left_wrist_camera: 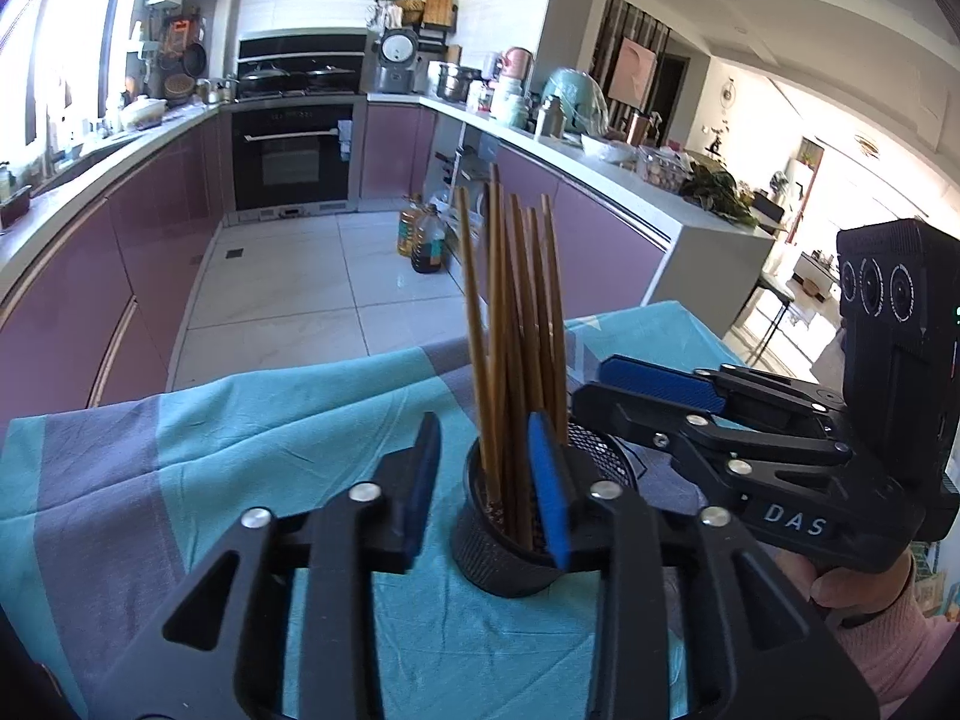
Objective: Organize utensils
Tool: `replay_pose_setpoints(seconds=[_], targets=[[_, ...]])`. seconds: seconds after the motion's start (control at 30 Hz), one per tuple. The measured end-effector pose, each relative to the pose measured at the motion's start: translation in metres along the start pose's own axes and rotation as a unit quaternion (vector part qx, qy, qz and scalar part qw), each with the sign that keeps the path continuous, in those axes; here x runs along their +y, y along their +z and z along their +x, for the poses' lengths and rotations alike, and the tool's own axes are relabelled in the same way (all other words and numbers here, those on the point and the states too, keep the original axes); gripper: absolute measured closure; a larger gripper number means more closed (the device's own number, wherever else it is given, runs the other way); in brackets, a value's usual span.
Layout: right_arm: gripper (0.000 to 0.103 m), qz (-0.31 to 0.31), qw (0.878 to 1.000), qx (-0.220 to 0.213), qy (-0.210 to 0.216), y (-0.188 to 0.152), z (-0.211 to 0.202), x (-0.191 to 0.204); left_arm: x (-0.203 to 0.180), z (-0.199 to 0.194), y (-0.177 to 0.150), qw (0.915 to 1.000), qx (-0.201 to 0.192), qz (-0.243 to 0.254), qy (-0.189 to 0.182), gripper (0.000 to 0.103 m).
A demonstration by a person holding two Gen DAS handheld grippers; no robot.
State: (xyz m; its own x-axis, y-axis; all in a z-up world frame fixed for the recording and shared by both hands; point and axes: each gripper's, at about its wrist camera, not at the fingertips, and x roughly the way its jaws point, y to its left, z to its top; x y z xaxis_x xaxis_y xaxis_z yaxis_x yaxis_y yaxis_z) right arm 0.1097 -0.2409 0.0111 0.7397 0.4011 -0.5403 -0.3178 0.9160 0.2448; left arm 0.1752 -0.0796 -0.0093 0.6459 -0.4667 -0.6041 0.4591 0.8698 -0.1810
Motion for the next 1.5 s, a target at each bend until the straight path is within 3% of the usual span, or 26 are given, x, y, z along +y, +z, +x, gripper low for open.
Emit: replay_pose_setpoints(seconds=[0.1, 0.13, 0.17, 0.23, 0.33, 0.4, 0.47, 0.53, 0.97, 1.5], targets=[[0.053, -0.006, 1.000, -0.011, -0.009, -0.004, -0.006, 0.001, 0.008, -0.015, -0.008, 0.9995, -0.022, -0.007, 0.023, 0.053], [0.051, -0.008, 1.000, -0.015, -0.013, -0.006, -0.007, 0.002, 0.010, -0.019, -0.010, 0.9991, -0.027, -0.009, 0.030, 0.043], [0.045, -0.009, 1.000, -0.017, -0.016, -0.008, -0.008, 0.003, 0.014, -0.025, -0.013, 0.9984, -0.036, -0.013, 0.042, 0.038], [0.043, -0.016, 0.999, -0.021, -0.022, -0.012, -0.010, 0.007, 0.020, -0.036, -0.020, 0.9966, -0.051, -0.022, 0.060, 0.029], [0.028, -0.025, 0.999, -0.035, -0.032, -0.019, -0.014, 0.012, 0.025, -0.052, -0.029, 0.9931, -0.074, -0.028, 0.087, 0.011], [0.019, -0.037, 0.997, -0.048, -0.043, -0.024, -0.018, 0.019, 0.026, -0.065, -0.037, 0.9894, -0.093, -0.027, 0.108, 0.007], [0.010, -0.045, 0.996, -0.057, -0.049, -0.027, -0.021, 0.023, 0.027, -0.077, -0.043, 0.9866, -0.108, -0.031, 0.118, 0.006], [0.007, -0.053, 0.995, -0.067, -0.057, -0.031, -0.026, 0.028, 0.027, -0.088, -0.049, 0.9843, -0.118, -0.032, 0.127, 0.006], [0.007, -0.072, 0.984, -0.134, -0.092, -0.049, -0.057, 0.048, 0.029, -0.146, -0.074, 0.9678, -0.178, -0.051, 0.170, 0.006], [0.007, -0.074, 0.975, -0.170, -0.119, -0.059, -0.075, 0.067, 0.007, -0.178, -0.088, 0.9529, -0.208, -0.028, 0.219, 0.006]])
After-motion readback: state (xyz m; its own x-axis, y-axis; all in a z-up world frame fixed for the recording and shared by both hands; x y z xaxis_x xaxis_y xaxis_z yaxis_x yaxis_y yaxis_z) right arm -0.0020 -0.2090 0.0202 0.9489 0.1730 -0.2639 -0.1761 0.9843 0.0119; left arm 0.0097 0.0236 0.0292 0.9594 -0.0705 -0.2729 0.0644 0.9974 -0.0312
